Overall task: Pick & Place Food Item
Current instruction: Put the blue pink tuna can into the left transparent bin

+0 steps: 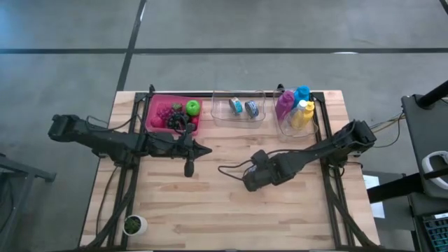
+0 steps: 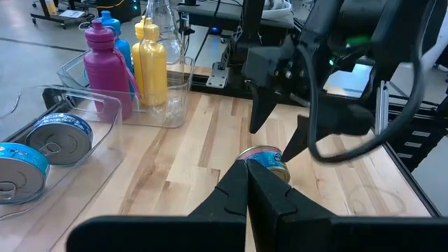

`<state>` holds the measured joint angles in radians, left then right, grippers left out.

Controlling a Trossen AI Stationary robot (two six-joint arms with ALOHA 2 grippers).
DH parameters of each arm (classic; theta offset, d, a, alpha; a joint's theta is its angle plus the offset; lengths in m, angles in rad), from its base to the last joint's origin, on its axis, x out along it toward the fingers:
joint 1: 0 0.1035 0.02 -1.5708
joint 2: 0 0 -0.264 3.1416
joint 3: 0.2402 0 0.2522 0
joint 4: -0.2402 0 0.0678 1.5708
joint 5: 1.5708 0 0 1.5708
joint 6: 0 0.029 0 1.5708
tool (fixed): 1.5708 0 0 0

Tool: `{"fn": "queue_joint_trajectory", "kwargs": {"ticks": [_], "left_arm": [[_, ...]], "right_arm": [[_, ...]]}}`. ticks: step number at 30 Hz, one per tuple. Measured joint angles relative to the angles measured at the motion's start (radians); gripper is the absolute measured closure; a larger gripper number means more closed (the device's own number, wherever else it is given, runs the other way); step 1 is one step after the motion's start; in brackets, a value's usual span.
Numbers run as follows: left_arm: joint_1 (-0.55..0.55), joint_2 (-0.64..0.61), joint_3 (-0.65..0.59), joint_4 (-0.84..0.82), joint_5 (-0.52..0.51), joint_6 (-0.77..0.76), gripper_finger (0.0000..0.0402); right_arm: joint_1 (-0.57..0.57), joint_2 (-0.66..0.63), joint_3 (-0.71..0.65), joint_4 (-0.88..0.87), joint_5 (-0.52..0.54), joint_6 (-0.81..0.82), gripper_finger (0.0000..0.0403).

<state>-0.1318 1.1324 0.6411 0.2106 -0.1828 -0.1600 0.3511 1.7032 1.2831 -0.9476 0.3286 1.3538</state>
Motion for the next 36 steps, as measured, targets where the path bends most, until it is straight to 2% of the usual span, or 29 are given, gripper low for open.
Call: {"fn": "queue_joint_trajectory", "kwargs": {"ticks": [36], "left_arm": [[0.000,0.000,-0.001,-0.007,0.000,0.004,0.0398]], "right_arm": [[0.000,0.146,-0.001,0.046,-0.019,-0.003,0.0042]]}}
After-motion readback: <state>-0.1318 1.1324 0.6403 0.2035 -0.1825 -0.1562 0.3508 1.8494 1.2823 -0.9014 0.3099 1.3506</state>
